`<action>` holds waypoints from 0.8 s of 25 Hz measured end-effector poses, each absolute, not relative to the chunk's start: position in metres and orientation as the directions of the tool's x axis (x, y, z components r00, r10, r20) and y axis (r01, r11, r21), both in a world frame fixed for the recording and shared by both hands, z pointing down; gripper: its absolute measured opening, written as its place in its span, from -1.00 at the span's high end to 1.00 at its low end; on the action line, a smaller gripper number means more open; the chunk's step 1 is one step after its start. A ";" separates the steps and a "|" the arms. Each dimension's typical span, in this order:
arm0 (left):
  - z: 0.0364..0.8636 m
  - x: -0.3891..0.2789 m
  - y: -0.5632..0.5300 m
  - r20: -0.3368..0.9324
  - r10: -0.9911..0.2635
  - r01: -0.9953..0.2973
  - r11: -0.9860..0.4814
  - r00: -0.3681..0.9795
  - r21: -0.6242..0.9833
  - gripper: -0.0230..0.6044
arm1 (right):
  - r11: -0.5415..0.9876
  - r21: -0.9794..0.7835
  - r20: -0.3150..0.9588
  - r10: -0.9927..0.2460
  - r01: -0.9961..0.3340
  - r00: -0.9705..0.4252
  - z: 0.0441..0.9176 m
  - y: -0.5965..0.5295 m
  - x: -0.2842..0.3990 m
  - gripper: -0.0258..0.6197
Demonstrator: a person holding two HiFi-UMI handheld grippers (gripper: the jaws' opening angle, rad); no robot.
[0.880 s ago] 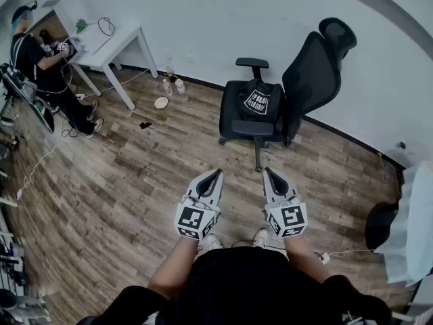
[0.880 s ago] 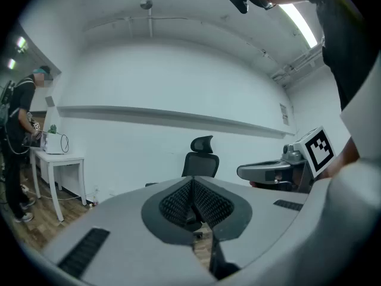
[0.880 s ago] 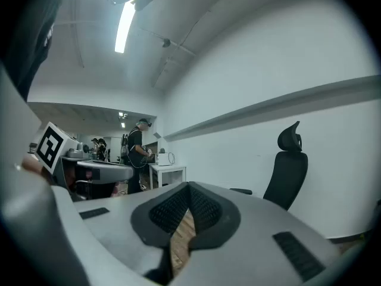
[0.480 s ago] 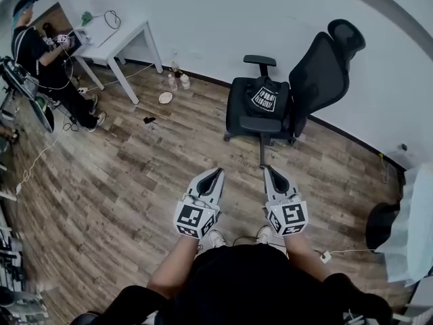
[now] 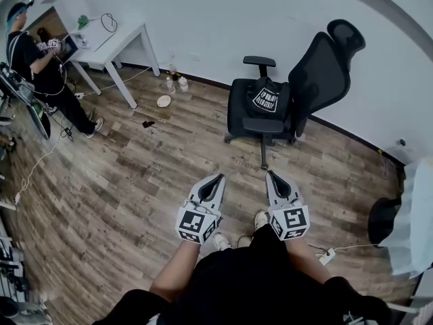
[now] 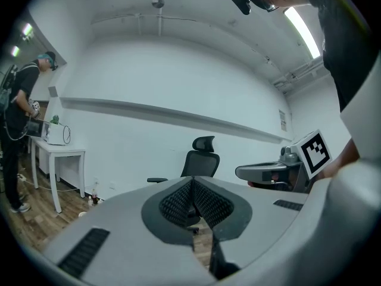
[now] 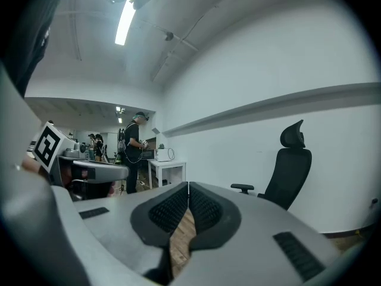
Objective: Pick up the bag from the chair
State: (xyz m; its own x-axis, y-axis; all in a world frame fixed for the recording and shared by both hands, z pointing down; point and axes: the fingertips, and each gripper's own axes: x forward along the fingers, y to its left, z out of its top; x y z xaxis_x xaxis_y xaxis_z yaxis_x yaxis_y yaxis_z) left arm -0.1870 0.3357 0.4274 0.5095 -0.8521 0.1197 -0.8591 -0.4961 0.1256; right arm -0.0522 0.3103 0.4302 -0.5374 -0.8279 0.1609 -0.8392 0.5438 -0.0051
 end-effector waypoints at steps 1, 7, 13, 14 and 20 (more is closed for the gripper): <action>0.429 -0.185 0.331 0.121 -0.850 -0.857 -0.499 0.513 0.128 0.85 | 0.544 -0.007 0.166 -0.827 -0.839 -0.538 0.432 0.306 -0.051 0.85; 0.429 -0.170 0.289 0.129 -0.840 -0.849 -0.516 0.528 0.115 0.85 | 0.547 -0.029 0.168 -0.822 -0.836 -0.544 0.437 0.261 -0.042 0.85; 0.428 -0.148 0.241 0.165 -0.821 -0.836 -0.544 0.547 0.066 0.85 | 0.556 -0.055 0.150 -0.816 -0.829 -0.558 0.440 0.210 -0.032 0.85; 0.428 -0.143 0.231 0.172 -0.817 -0.834 -0.549 0.551 0.061 0.85 | 0.556 -0.061 0.153 -0.816 -0.829 -0.558 0.442 0.201 -0.029 0.85; 0.434 -0.109 0.171 0.193 -0.802 -0.822 -0.567 0.565 0.054 0.85 | 0.549 -0.092 0.179 -0.812 -0.831 -0.556 0.457 0.143 0.001 0.85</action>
State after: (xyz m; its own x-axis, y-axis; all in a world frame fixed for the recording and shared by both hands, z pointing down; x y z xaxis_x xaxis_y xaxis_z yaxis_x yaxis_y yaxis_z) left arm -0.1089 0.1713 0.4340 0.5654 -0.8019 0.1932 -0.8222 -0.5667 0.0541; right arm 0.0010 0.1432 0.4575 -0.5560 -0.8116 0.1794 -0.8308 0.5489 -0.0917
